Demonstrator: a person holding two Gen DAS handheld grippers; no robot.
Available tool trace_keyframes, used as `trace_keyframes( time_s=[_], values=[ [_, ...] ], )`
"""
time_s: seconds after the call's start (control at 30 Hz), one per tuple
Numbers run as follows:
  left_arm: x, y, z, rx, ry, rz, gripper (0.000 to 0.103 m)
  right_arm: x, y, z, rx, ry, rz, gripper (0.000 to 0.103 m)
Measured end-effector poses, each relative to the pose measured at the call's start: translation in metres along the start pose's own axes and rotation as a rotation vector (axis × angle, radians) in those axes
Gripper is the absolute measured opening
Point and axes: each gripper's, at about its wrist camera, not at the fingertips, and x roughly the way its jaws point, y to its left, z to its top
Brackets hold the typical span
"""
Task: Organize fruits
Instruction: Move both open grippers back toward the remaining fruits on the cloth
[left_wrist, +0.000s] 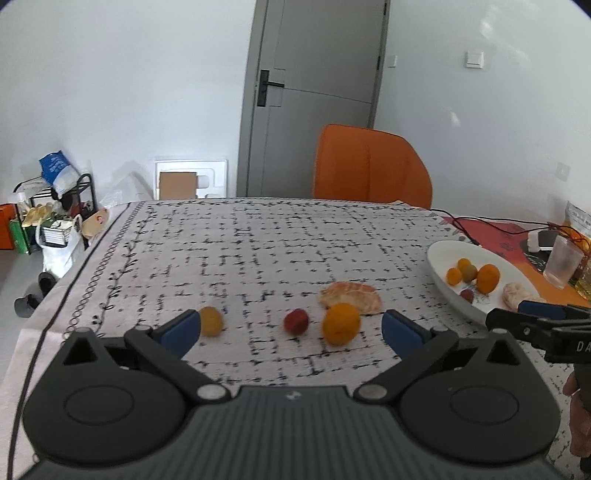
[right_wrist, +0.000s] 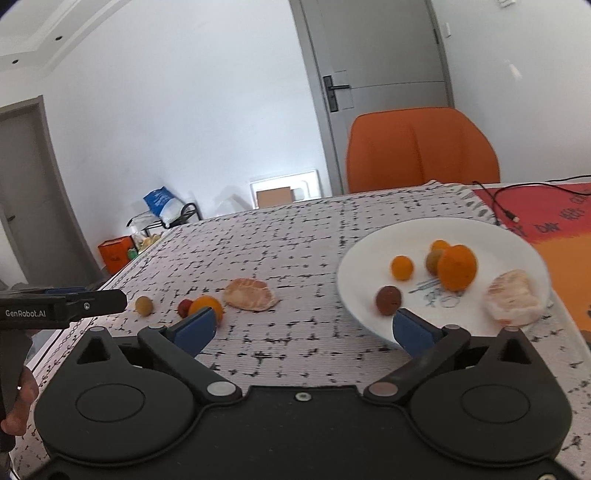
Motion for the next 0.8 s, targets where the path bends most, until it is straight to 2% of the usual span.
trace_keyframes(
  time_s=[0.23,0.47,0.57,0.67,0.8],
  values=[
    [-0.001,0.023,-0.003,-0.04,0.011,0.036,0.103,0.011,0.017,0.002,-0.027,0.018,0.026,0.103],
    [0.0,0.042,-0.004,-0.082,-0.01,0.08,0.103,0.023,0.033,0.003,-0.053,0.035,0.049,0.103],
    [0.001,0.046,-0.004,-0.095,-0.018,0.08,0.102,0.029,0.04,0.005,-0.067,0.045,0.061,0.098],
    [0.005,0.049,-0.004,-0.101,-0.017,0.079,0.1,0.036,0.046,0.007,-0.078,0.061,0.082,0.088],
    [0.011,0.053,-0.005,-0.109,-0.003,0.065,0.092,0.047,0.052,0.008,-0.088,0.084,0.1,0.079]
  ],
)
